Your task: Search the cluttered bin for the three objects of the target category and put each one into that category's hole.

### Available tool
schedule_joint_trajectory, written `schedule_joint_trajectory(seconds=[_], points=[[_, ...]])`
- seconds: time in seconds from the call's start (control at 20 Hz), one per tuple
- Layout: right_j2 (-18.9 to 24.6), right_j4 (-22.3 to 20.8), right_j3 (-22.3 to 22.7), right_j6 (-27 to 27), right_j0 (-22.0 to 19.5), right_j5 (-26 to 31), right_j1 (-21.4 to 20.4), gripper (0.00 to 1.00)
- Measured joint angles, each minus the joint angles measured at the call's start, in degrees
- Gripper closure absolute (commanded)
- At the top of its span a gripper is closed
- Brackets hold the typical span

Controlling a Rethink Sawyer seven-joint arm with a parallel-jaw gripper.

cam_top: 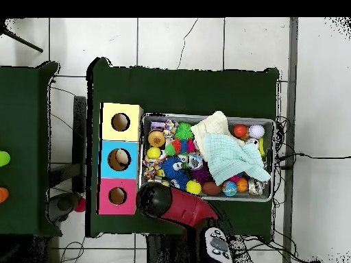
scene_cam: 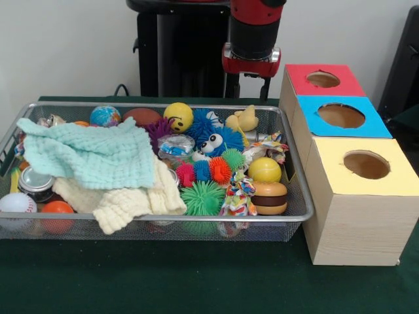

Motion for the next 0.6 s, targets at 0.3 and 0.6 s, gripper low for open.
schedule_joint_trajectory(seconds=[0.3,0.6], points=[[2.26,0.51,2.25,0.00,-1.84,-7.19,0.18,0.00],[3.15,0.51,2.93,0.00,-2.26,-13.57,1.39,0.00]])
